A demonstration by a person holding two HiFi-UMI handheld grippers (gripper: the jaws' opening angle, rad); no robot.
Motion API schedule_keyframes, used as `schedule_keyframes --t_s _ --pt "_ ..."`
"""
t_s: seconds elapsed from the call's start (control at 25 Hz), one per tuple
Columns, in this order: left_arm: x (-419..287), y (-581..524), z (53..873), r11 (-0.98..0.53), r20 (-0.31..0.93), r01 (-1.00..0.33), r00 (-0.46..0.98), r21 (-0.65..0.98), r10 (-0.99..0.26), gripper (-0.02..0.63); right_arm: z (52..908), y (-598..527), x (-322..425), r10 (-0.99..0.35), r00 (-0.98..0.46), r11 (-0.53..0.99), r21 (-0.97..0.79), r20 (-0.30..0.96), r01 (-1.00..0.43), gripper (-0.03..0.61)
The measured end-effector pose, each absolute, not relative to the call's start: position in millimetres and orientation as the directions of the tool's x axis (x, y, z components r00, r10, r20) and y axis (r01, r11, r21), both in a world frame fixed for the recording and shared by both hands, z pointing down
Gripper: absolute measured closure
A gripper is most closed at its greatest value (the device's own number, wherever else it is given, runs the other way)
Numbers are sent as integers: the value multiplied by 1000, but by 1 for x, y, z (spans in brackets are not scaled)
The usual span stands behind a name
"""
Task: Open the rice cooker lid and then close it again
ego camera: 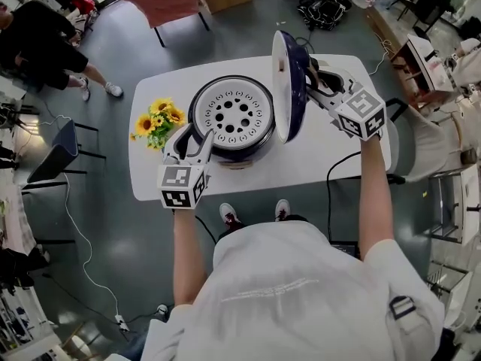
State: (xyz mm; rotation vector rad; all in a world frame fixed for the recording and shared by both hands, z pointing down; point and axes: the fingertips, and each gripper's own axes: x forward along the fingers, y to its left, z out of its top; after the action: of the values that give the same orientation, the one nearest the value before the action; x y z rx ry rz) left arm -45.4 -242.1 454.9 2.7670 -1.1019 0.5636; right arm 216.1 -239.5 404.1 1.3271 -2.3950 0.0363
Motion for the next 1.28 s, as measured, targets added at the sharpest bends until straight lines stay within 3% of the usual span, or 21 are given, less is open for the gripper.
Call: schedule_keyframes --t_s 0.48,1.28 --pt "-72 -243 461 -710 376 -704 662 15 -648 403 391 -248 188 -776 -467 599 264 424 -756 382" --pt "-116 -262 487 -698 375 -710 675 97 -635 403 405 -281 73 -662 -506 738 360 553 -571 385"
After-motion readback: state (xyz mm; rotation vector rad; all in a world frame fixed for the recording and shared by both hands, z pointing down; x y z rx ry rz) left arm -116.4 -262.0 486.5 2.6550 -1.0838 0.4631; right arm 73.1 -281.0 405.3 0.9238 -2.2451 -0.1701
